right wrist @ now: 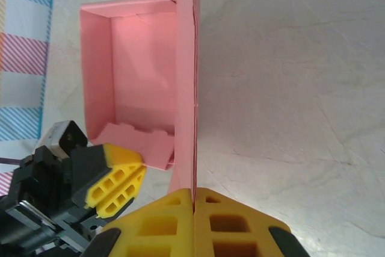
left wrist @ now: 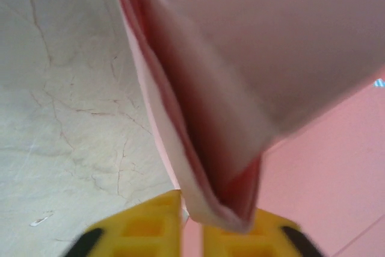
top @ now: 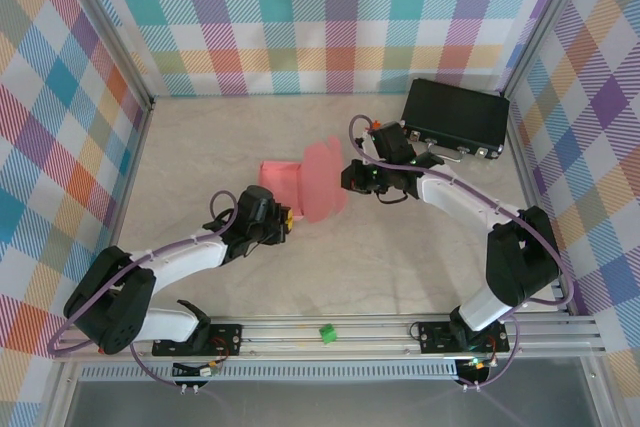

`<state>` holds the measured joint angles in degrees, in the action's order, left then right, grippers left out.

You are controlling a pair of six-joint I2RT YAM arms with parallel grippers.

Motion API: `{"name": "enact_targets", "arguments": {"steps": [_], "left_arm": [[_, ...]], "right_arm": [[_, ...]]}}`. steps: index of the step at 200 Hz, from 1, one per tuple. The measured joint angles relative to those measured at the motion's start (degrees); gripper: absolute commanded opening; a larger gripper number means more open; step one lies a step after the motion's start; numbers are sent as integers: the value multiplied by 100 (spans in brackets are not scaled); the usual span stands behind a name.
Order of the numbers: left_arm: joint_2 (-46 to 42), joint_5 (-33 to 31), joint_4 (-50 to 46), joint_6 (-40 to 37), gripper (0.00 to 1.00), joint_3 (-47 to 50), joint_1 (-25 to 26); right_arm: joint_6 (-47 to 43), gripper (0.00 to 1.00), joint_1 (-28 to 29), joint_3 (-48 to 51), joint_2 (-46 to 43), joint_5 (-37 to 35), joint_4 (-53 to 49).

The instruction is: Fold the paper box

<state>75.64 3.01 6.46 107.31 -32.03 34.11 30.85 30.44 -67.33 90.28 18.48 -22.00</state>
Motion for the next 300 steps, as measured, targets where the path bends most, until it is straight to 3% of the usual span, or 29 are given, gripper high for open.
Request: {"name": "enact_targets", "arguments": {"steps": [35, 111, 166, 194, 241, 273, 300], "left_arm": [[83, -11, 66, 144, 57, 55, 44], [31, -87, 284, -109, 80, 76, 177], [-1176, -748, -393, -997, 92, 76, 184], [-1532, -1231, -811, -2153, 95, 42, 98], [-1021, -1051, -1244, -5716, 100, -761, -529], [-133, -439, -1648, -7862, 89, -1864, -1091], [560, 55, -1945, -8950, 75, -2492, -1687]], "right_arm": [[-74, 0, 0, -44, -2, -201, -463], [-376, 0, 2, -667, 0, -761, -1309], [-835, 0, 2, -1272, 205, -1217, -1906], [-1294, 0, 0, -1578, 409, -1318, -2221], [-2317, 0, 0, -2179, 804, -1228, -2686], [-3027, 0, -2, -2623, 1113, -1093, -3018], [-3600, 0, -7, -2962, 1368, -1025, -3228]]}}
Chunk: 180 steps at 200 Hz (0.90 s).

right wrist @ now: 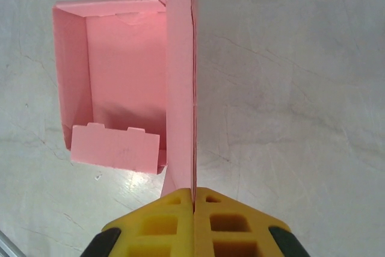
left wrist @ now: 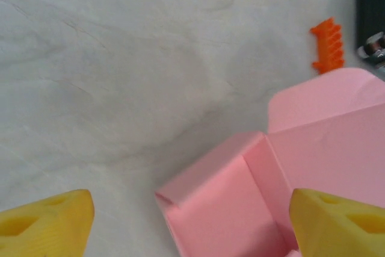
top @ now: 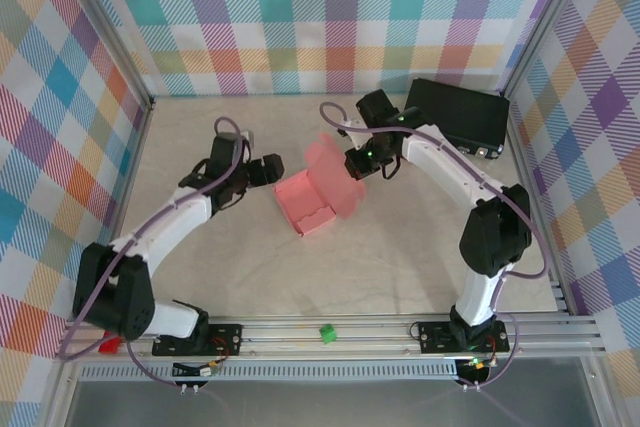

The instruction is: Fold the paper box

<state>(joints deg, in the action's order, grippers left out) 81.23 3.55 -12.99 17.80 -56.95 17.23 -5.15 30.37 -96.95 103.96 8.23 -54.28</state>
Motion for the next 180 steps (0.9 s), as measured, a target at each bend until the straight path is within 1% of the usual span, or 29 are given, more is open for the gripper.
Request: {"name": "enact_targets", "arguments": {"steps": [12, 17, 32, 54, 74, 95, 124, 146, 180], "left_arm": [[302, 125, -98, -238, 70, -208, -251], [433, 173, -146, -293, 66, -295, -339], [887, 352, -313, -540, 58, -608, -549], [1670, 634, -570, -686, 44, -1143, -678], [2277, 960, -778, -752, 35, -1456, -684], [2573, 1298, -964, -730, 35, -1471, -684], [2583, 1628, -992, -675, 34, -1316, -669], [2540, 1805, -953, -621, 33, -1051, -651], [2319, 1952, -942, -466, 33, -621, -614]], "right_arm": [[-223, 0, 0, -87, 68, 20, -68], [-319, 1, 0, -118, 92, 33, -92], [-588, 1, 0, -208, 146, 70, -146], [-944, 2, 2, -400, 262, 140, -232], [-1217, 2, 2, -636, 431, 188, -306], [-1467, 3, 2, -979, 686, 190, -411], [-1814, 2, 59, -1438, 1045, 111, -546], [-2114, 3, 140, -1683, 1228, -92, -605], [-2710, 2, 382, -1731, 1279, -516, -581]]}}
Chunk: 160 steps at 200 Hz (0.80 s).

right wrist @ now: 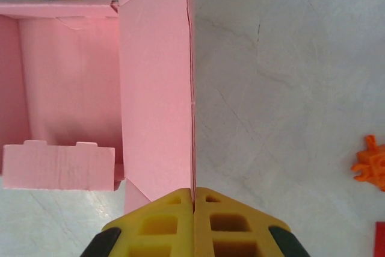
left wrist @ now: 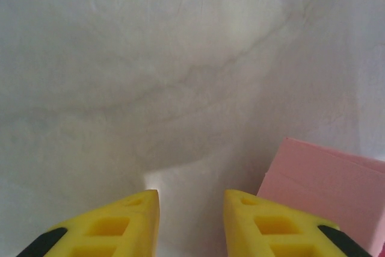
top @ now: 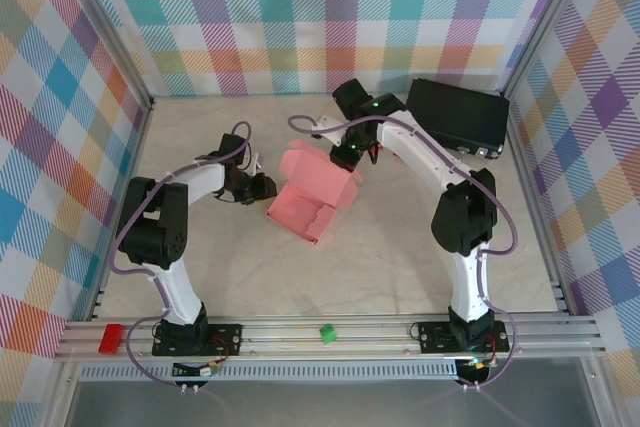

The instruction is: Fold the paper box

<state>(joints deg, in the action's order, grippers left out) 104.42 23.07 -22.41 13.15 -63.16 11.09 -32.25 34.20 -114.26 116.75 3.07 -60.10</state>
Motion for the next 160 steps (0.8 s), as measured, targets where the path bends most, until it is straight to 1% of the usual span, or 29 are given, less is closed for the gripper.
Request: {"name": "enact_targets", "arguments": {"steps": [37, 66, 97, 126, 160], "left_arm": [[-415, 90, 162, 306, 33, 494, 114], [-553, 153, 393, 557, 33, 737, 308], [-605, 105, 680, 800, 33, 990, 564], [-686, -74, 879, 979, 33, 1185, 667], [-872, -334, 957, 1075, 33, 1287, 691]], "right_arm": [[-662, 8, 273, -52, 55, -516, 111], [-1150, 9, 413, -52, 59, -831, 212], [-1453, 17, 514, -50, 57, -1021, 306], [-1556, 29, 592, 122, -37, -1204, 498], [-1593, 50, 673, 404, -302, -1329, 525]]}}
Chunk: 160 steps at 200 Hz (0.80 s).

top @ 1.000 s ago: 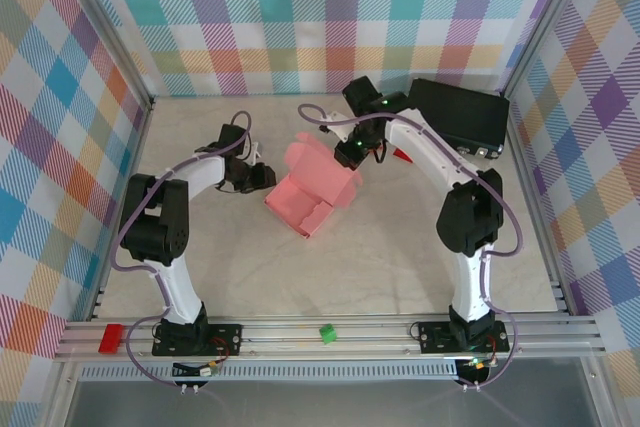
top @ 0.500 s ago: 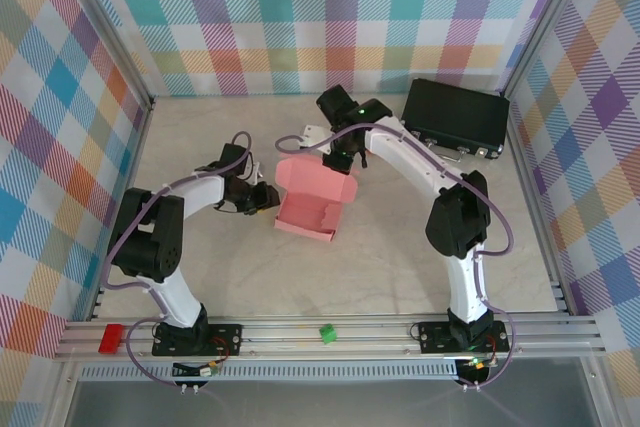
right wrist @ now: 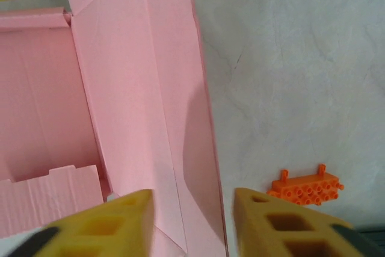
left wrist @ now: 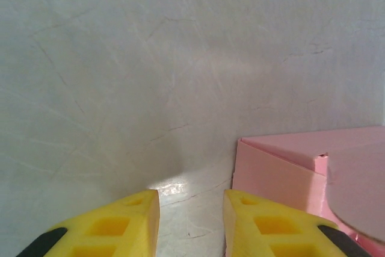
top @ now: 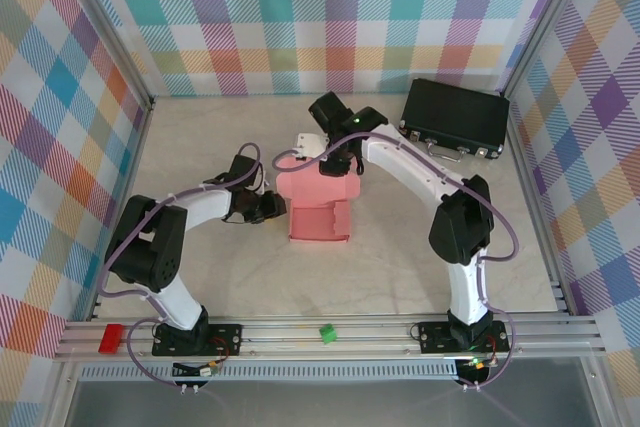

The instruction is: Fold the paper box

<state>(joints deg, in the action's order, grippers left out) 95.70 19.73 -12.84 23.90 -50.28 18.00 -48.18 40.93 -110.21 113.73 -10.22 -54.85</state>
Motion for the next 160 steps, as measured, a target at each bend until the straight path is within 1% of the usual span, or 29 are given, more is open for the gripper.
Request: {"name": "enact_targets", "arguments": {"steps": [9, 30, 58, 78, 113, 130, 142, 160], "left_arm": [[-70, -76, 15, 31, 33, 17, 9], [-267, -208, 79, 59, 34, 57, 13], [-570, -323, 116, 76, 35, 136, 13], [-820, -332, 118, 76, 37, 247, 13], [-1121, -118, 260, 122, 39, 485, 17], [-1207, 20, 326, 190, 41, 577, 31], [-1294, 125, 439, 229, 41, 680, 35], [-1381, 337, 656, 321, 41, 831, 35]], "right_arm": [[-9, 54, 4, 61, -92, -31, 7], [96, 60, 20, 243, -391, -50, 46], [365, 63, 31, 660, -970, -177, 295], [861, 65, 28, 999, -1429, -291, 422], [2398, 68, -42, 1899, -2376, -306, 662], [3473, 70, -101, 2557, -2918, -247, 800], [4197, 72, -181, 3056, -3263, -98, 909], [5189, 69, -378, 3707, -3600, 280, 1045]]}}
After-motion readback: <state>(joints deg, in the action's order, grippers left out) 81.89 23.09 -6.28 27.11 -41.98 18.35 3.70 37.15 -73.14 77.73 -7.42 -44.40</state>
